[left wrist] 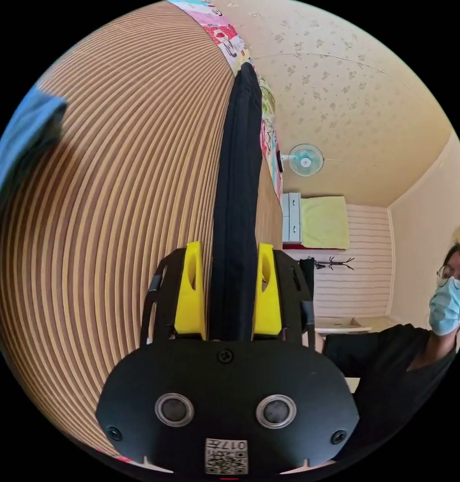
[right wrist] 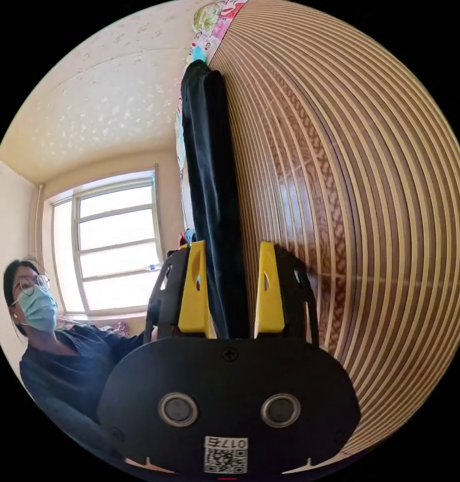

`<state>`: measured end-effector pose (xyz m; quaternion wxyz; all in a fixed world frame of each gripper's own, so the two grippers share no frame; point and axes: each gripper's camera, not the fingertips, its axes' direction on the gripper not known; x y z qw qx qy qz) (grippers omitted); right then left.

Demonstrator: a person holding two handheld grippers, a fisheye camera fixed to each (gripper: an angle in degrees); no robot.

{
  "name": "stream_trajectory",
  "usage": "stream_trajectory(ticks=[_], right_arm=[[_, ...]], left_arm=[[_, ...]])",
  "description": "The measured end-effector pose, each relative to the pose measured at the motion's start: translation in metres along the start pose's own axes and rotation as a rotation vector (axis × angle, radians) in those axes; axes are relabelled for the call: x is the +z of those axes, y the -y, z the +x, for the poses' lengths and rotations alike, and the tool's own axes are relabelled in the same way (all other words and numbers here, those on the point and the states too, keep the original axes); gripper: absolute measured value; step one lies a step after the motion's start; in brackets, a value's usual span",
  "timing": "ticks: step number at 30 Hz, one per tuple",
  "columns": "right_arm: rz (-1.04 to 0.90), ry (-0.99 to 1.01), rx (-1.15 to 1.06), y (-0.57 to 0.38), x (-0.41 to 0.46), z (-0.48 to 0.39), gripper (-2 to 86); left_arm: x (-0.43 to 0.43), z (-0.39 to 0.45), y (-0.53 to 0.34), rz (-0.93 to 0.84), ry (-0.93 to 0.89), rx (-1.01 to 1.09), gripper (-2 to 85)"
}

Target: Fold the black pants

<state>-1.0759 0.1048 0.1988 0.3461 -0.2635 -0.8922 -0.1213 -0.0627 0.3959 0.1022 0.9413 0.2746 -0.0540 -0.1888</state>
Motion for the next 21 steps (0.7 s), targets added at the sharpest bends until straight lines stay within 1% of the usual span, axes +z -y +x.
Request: stream_trajectory(ticks=[1, 3, 6, 8, 9, 11, 14, 18, 21], right_arm=[[0.016, 0.01, -0.023, 0.017, -0.004, -0.002, 14.5], [0.039, -0.004, -0.058, 0.034, -0.008, -0.007, 14.9], [-0.024, 0.0, -0.069, 0.038, -0.002, -0.01, 14.9], [-0.107, 0.013, -0.06, 0.014, 0.003, -0.007, 14.4], [-0.118, 0.013, -0.057, 0.006, 0.004, -0.005, 14.2], [-0.149, 0.038, -0.031, -0.03, 0.004, 0.004, 13.6], [-0.158, 0.103, -0.018, -0.05, 0.001, 0.015, 12.9], [-0.189, 0.199, -0.005, -0.033, 0.0, 0.024, 11.5], [-0.267, 0.193, -0.011, -0.013, 0.012, 0.021, 8.9]], left_arm=[[0.003, 0.001, 0.005, -0.009, 0.001, 0.011, 15.8], [0.011, 0.01, 0.01, -0.046, 0.06, 0.057, 15.5], [0.016, 0.022, -0.013, -0.084, 0.147, 0.102, 15.1], [0.018, 0.024, -0.039, -0.103, 0.17, 0.102, 14.7], [0.019, 0.023, -0.058, -0.107, 0.169, 0.085, 14.1], [0.017, 0.018, -0.085, -0.093, 0.147, 0.052, 13.6], [0.01, 0.007, -0.109, -0.057, 0.112, 0.01, 11.9], [0.011, -0.014, -0.111, -0.105, 0.022, -0.012, 8.3], [0.013, -0.02, -0.112, -0.173, -0.022, -0.033, 7.2]])
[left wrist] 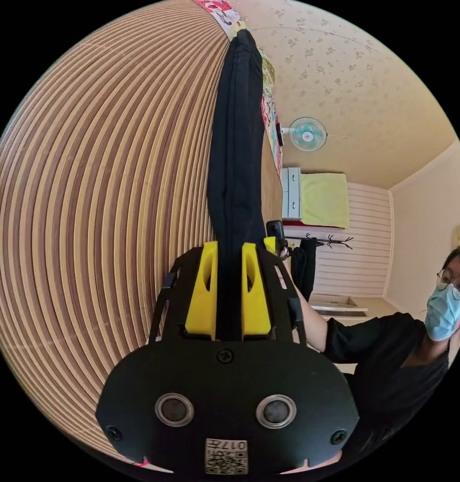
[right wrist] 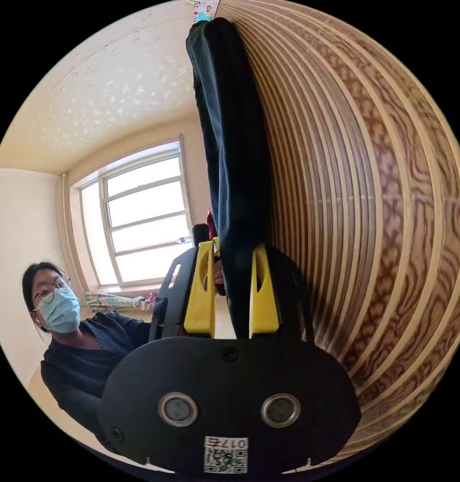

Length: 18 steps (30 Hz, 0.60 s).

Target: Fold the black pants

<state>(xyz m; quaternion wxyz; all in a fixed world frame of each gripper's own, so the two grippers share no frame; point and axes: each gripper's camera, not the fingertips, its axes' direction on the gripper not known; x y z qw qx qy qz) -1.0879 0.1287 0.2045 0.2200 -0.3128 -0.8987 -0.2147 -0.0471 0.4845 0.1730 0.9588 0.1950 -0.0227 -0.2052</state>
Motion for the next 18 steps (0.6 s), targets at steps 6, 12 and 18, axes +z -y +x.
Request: stream_trajectory(ticks=[6, 12, 18], right_arm=[[-0.017, 0.083, -0.123, -0.036, -0.012, -0.028, 2.6], [0.02, 0.132, -0.324, -0.137, -0.032, -0.124, 0.5], [-0.018, 0.034, -0.619, -0.231, -0.05, -0.298, -0.2]], left_arm=[[-0.018, 0.023, -0.053, 0.053, -0.263, 0.164, 5.2], [-0.037, 0.137, -0.138, 0.077, -0.289, 0.412, 5.1], [-0.076, 0.304, -0.208, 0.062, -0.264, 0.743, 4.9]])
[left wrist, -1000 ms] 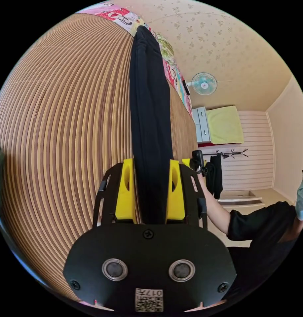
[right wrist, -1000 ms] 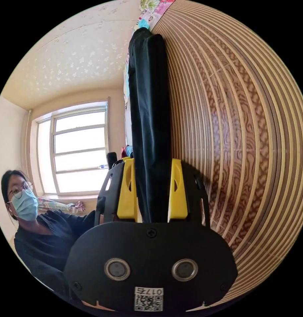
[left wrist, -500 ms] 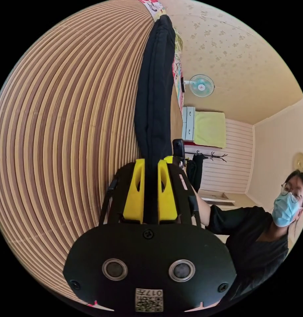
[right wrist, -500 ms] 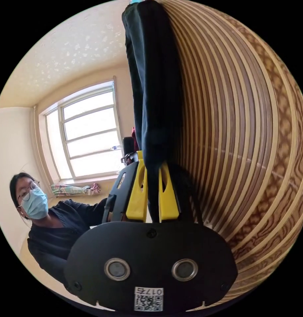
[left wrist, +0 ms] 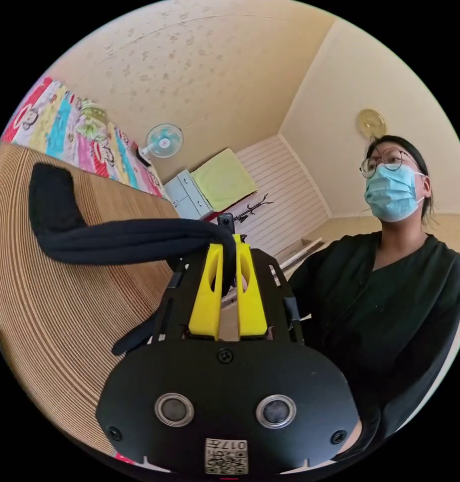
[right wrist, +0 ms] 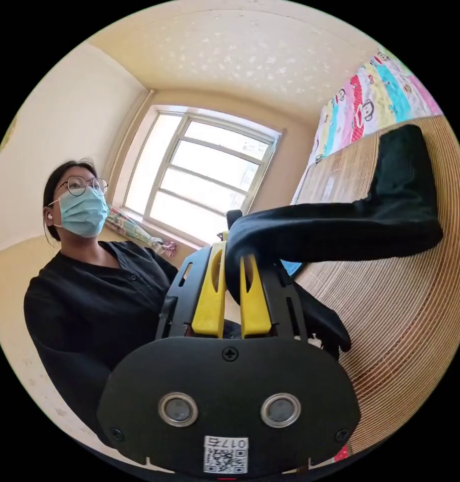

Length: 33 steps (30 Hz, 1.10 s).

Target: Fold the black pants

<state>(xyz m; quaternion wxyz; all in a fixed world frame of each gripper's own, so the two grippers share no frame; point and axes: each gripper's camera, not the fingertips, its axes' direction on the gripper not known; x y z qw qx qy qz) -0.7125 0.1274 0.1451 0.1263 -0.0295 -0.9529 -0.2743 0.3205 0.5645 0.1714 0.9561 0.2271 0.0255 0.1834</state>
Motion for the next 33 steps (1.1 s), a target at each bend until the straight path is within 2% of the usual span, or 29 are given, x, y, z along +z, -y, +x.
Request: stream_trajectory(ticks=[3, 8, 10, 12, 15, 17, 21, 24, 26, 28, 30, 33], right_arm=[[-0.041, -0.057, -0.19, 0.023, 0.001, -0.109, -0.2], [-0.017, -0.135, -0.446, 0.073, 0.002, -0.256, -0.2], [0.003, -0.171, -0.477, 0.092, 0.001, -0.279, -0.1], [0.022, -0.226, -0.441, 0.113, -0.001, -0.28, -0.1], [0.012, -0.366, -0.301, 0.147, 0.0, -0.234, 0.0], [-0.011, -0.44, -0.199, 0.173, 0.0, -0.172, 0.1], [0.009, -0.45, -0.056, 0.207, -0.007, -0.078, 0.5], [-0.018, -0.597, 0.003, 0.215, 0.006, -0.031, 1.4], [-0.099, -0.718, 0.059, 0.196, 0.027, 0.0, 2.8], [-0.135, -0.743, 0.109, 0.16, 0.041, 0.027, 4.1], [-0.159, -0.752, 0.169, 0.112, 0.054, 0.057, 5.3], [-0.168, -0.795, 0.412, 0.01, 0.067, 0.119, 7.2]], left_arm=[[-0.003, 0.085, 0.042, -0.02, -0.02, 0.208, 4.7], [-0.009, 0.174, 0.11, 0.034, -0.008, 0.392, 4.9], [-0.009, 0.183, 0.135, 0.048, 0.026, 0.346, 5.0], [-0.008, 0.161, 0.162, 0.043, 0.112, 0.168, 5.0], [0.002, 0.107, 0.181, 0.002, 0.244, -0.002, 5.0], [0.008, 0.07, 0.189, -0.011, 0.294, -0.072, 5.0], [0.027, -0.006, 0.203, -0.047, 0.443, -0.147, 5.0], [0.048, -0.049, 0.189, -0.124, 0.53, -0.178, 5.1], [0.059, -0.072, 0.164, -0.172, 0.547, -0.208, 5.1], [0.069, -0.093, 0.125, -0.21, 0.545, -0.259, 5.2], [0.083, -0.121, 0.06, -0.266, 0.555, -0.399, 6.1], [0.093, -0.155, -0.026, -0.386, 0.626, -0.654, 8.2]])
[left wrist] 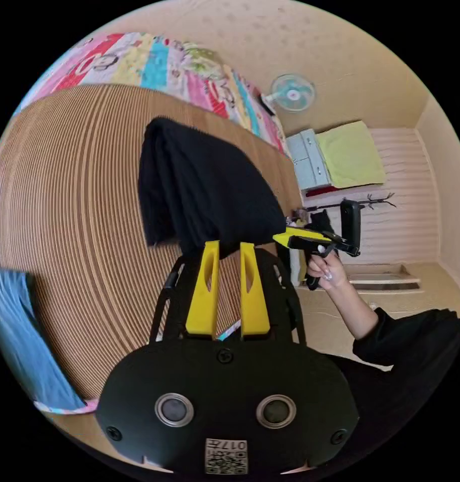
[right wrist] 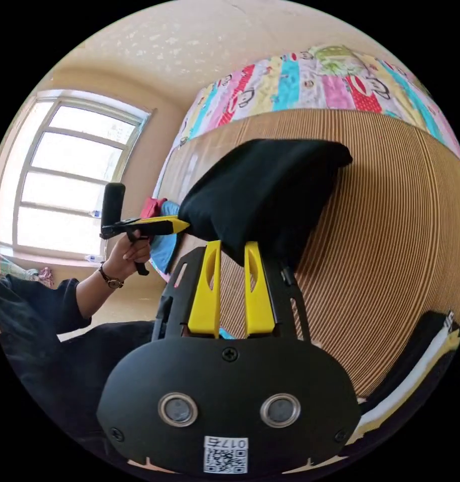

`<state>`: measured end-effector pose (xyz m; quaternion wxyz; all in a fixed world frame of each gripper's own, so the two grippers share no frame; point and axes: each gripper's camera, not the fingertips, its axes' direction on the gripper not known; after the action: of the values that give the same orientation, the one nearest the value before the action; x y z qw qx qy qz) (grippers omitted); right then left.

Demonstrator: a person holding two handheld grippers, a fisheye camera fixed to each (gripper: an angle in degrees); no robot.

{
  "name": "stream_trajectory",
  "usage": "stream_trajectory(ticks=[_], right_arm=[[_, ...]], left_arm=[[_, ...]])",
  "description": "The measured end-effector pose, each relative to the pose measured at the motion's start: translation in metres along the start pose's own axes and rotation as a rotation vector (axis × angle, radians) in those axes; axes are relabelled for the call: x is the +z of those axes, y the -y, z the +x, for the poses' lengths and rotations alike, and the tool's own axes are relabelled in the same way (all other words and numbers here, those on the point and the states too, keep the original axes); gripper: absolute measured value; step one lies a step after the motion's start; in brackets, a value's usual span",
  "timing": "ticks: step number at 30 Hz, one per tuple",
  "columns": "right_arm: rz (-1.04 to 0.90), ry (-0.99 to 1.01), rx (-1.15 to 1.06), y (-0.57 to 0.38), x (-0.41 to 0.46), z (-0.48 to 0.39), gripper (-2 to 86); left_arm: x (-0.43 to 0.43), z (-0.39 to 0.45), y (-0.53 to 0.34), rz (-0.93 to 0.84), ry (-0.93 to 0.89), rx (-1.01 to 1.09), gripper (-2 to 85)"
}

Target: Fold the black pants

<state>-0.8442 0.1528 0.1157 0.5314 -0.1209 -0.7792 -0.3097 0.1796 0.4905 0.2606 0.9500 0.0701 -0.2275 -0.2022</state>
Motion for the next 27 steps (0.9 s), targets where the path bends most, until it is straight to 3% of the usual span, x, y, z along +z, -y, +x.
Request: stream_trajectory(ticks=[3, 5, 8, 14, 18, 21, 23, 27], right_arm=[[-0.145, 0.078, 0.297, -0.075, 0.069, 0.064, 8.7], [-0.111, 0.215, 0.459, -0.121, 0.084, 0.091, 10.1], [0.014, 0.297, 0.522, -0.127, 0.071, 0.106, 12.4], [0.216, 0.346, 0.358, -0.006, 0.037, 0.112, 16.6], [0.224, 0.282, 0.264, 0.078, 0.053, 0.106, 17.8], [0.114, 0.249, 0.26, 0.12, 0.091, 0.099, 17.5], [0.129, 0.113, 0.22, 0.12, 0.103, 0.08, 16.2], [0.174, 0.188, 0.208, 0.088, 0.103, 0.071, 11.5]], left_arm=[[0.02, -0.041, -0.033, -0.018, -0.108, -0.164, 9.9], [0.013, -0.055, -0.037, 0.038, -0.192, -0.228, 11.2], [-0.016, -0.059, -0.008, 0.132, -0.205, -0.201, 13.0], [-0.062, -0.051, 0.123, 0.221, -0.109, -0.071, 14.7], [-0.059, -0.056, 0.198, 0.151, -0.033, -0.054, 14.6], [-0.036, -0.058, 0.215, 0.046, 0.133, -0.044, 12.1], [-0.02, -0.056, 0.21, -0.009, 0.118, -0.037, 8.5], [-0.013, -0.047, 0.182, -0.002, 0.049, -0.136, 5.1]])
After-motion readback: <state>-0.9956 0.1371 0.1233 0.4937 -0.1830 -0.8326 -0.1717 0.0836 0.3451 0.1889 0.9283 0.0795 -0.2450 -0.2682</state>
